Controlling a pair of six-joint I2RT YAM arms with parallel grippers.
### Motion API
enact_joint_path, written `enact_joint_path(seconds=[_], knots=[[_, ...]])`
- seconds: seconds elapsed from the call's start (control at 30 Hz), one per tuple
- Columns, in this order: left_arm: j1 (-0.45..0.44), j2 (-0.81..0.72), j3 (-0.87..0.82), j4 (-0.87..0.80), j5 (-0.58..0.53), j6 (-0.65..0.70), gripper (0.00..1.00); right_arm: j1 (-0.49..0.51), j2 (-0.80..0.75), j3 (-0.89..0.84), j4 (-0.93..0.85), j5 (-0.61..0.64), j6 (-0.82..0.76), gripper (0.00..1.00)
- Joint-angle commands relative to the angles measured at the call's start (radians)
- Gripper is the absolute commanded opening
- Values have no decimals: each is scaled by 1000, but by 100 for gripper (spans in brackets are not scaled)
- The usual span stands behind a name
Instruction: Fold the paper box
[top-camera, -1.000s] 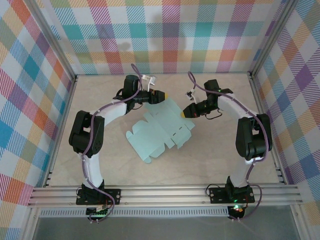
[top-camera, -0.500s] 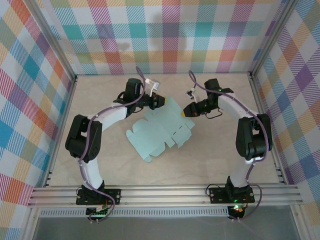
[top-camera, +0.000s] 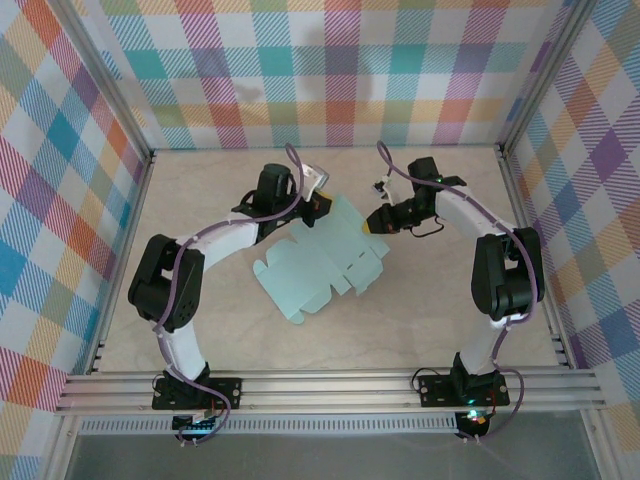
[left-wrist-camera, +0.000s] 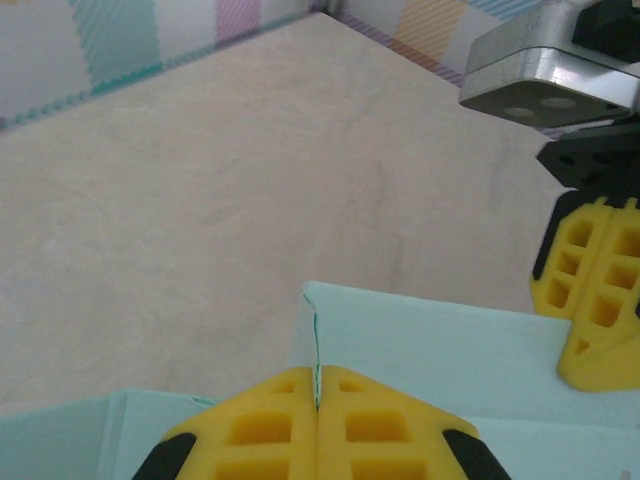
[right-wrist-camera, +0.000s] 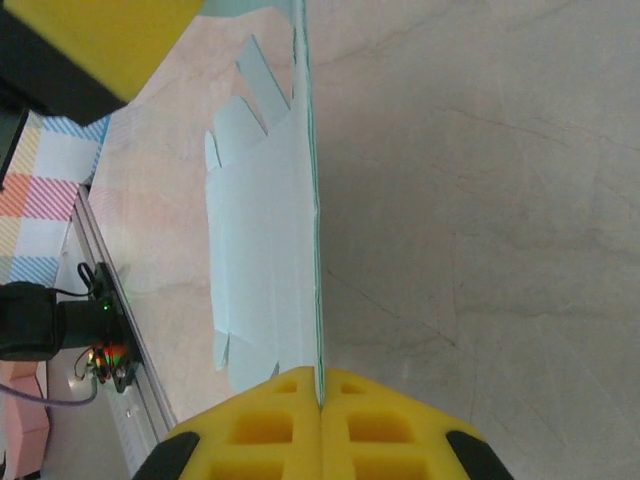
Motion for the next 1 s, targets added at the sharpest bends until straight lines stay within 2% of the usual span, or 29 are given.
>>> enact_joint_path(seconds=[0.0,0.13,0.37,0.57,0.7,0.77,0.83,0.9,0.97], knots=[[-89,-49,-39,56,-194,29,0,-1,-2,3,109,17,120,0],[-194,-47,-75,118,-446,103,0,-2,-20,-19,172,16,182,0],[-366,64,-73,262,-883,375,0,-1,-14,-21,186,-32,202,0],[-427,159,15,271,-1037,497,0,-1,-4,-16,193,-46,212,0],[-429,175,52,220,-1085,465,0,-1,-6,-9,180,-32,199,0],[-411,138,36,178,-1026,386,0,-2,-14,-13,180,-25,190,0],[-366,85,7,113,-842,285,0,-3,-19,-16,176,-18,180,0],[-303,52,15,24,-583,199,2,-4,-20,-15,171,-19,172,0],[-264,45,18,10,-462,149,2,-4,-22,-15,171,-25,169,0]])
